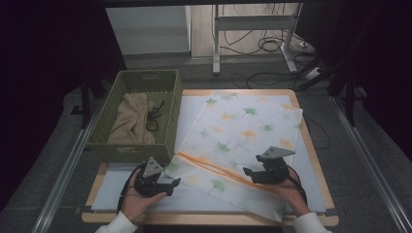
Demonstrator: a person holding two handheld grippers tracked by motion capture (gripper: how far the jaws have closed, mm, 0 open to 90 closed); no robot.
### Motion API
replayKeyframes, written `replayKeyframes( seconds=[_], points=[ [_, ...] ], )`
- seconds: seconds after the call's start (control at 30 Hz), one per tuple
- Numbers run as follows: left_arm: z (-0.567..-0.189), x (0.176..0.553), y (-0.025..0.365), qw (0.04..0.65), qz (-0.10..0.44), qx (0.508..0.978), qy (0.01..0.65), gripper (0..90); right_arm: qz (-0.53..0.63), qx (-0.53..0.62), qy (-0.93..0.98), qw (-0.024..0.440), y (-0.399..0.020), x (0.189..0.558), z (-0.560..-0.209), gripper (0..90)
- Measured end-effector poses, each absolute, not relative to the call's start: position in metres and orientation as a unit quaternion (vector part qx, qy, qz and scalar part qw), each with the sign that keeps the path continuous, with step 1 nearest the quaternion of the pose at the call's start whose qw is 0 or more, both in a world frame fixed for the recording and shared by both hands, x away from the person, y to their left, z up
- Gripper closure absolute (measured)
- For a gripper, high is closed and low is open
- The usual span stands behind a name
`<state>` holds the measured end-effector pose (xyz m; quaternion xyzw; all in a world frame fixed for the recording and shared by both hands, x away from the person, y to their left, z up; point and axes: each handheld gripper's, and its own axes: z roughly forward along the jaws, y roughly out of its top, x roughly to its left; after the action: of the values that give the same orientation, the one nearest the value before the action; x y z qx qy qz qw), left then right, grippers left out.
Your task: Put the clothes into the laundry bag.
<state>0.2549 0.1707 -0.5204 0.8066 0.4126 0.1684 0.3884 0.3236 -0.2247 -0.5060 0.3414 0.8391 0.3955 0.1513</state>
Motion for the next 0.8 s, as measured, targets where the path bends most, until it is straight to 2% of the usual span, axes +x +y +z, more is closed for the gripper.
replayKeyframes(
  seconds=[0.8],
  points=[
    [-0.5234, 0.2627, 0.1615, 0.384, 0.166, 0.815, 0.402, 20.6, 0.381, 0.333, 0.849, 0.156, -0.2277, 0.3228, -0.5057, 26.2]
  ],
)
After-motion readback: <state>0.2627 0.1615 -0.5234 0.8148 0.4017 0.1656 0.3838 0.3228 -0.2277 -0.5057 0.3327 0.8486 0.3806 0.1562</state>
